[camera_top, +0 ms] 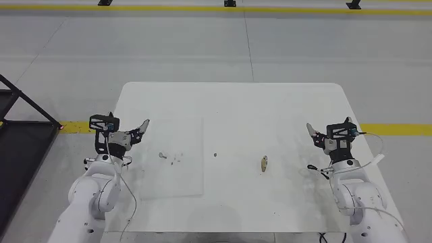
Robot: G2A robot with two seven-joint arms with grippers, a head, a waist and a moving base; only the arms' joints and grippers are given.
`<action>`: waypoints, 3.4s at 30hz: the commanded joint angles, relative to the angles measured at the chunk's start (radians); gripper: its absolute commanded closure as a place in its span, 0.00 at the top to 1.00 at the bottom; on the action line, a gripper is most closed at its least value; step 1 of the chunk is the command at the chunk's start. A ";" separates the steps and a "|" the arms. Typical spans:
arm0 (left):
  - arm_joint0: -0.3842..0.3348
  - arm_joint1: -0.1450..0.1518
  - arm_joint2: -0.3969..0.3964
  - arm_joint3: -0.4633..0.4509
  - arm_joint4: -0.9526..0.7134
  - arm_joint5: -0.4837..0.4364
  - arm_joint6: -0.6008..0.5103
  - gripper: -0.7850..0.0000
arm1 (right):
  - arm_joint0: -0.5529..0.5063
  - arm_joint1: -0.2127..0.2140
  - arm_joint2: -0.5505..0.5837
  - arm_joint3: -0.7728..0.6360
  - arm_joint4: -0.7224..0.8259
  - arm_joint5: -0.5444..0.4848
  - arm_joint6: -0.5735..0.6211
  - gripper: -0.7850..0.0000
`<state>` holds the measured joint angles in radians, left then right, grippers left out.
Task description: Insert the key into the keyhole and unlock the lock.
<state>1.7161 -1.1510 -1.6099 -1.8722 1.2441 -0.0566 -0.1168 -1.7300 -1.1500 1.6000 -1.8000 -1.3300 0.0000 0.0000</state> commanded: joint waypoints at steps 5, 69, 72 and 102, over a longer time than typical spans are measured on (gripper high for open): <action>-0.031 0.005 -0.023 -0.124 -0.115 -0.049 -0.321 1.00 | 0.000 0.000 0.000 0.000 0.000 0.000 0.000 1.00; -0.366 0.223 0.178 -0.011 -0.791 0.440 -1.320 0.58 | 0.000 0.000 0.000 0.000 0.000 0.000 0.000 1.00; -0.374 0.229 0.193 -0.004 -0.790 0.441 -1.319 0.54 | 0.000 0.000 0.000 0.000 0.000 0.000 0.000 1.00; -0.482 0.259 0.316 0.112 -0.813 0.464 -1.296 0.37 | 0.000 0.000 0.000 0.000 0.000 0.000 0.000 1.00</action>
<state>1.2367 -0.8919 -1.2981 -1.7635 0.4329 0.4070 -1.4130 -1.7300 -1.1500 1.6000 -1.8000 -1.3300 0.0000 0.0000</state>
